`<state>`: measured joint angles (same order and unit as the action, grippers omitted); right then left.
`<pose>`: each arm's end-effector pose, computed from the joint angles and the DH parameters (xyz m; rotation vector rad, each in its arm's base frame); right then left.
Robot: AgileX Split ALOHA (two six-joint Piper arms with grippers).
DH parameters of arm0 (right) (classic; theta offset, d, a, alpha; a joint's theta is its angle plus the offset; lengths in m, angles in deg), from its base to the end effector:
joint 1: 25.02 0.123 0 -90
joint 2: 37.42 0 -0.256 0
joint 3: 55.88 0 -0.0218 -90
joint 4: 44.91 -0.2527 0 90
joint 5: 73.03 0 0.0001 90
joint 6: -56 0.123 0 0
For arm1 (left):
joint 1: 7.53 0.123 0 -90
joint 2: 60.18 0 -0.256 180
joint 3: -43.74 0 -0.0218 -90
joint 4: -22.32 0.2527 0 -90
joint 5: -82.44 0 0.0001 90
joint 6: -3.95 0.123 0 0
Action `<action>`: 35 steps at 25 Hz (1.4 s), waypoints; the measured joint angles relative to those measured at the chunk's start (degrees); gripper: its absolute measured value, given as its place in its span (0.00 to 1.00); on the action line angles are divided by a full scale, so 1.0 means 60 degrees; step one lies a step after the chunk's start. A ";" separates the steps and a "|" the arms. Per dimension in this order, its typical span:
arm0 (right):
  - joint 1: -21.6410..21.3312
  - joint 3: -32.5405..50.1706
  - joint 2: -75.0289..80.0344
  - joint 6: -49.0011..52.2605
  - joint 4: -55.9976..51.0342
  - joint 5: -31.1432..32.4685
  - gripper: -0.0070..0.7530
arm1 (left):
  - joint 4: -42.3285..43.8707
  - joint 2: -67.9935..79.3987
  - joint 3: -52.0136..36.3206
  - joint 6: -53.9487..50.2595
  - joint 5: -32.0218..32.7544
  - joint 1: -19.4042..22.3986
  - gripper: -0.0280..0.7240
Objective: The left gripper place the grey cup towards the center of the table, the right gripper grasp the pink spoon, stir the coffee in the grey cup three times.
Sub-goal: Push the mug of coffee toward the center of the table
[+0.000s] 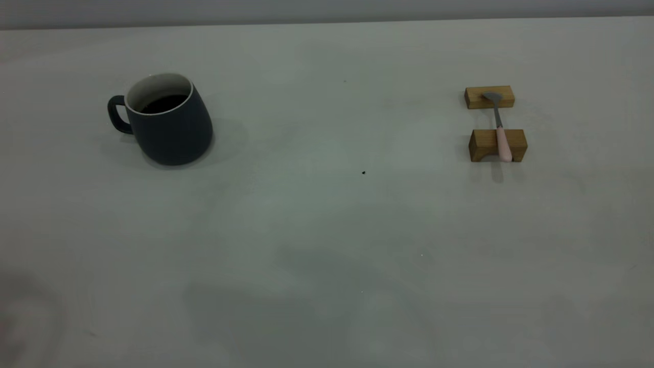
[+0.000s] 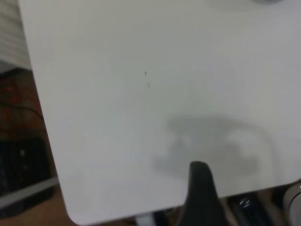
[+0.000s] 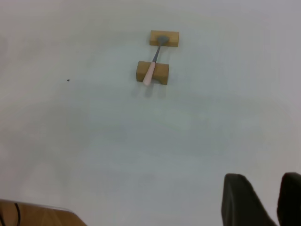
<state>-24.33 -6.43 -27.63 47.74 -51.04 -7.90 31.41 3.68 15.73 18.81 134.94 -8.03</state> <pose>0.0547 0.0126 0.2455 -0.1757 2.1587 0.0552 0.2122 0.0136 0.2676 0.4083 2.4956 0.2987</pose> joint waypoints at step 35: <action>0.0000 0.0000 0.0000 0.0000 0.0000 0.0000 0.32 | 0.3104 1.1971 0.5268 0.7453 -0.3220 -0.1645 0.86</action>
<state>-24.33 -6.43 -27.63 47.74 -51.04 -7.90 50.04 75.51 47.34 63.52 115.62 -17.90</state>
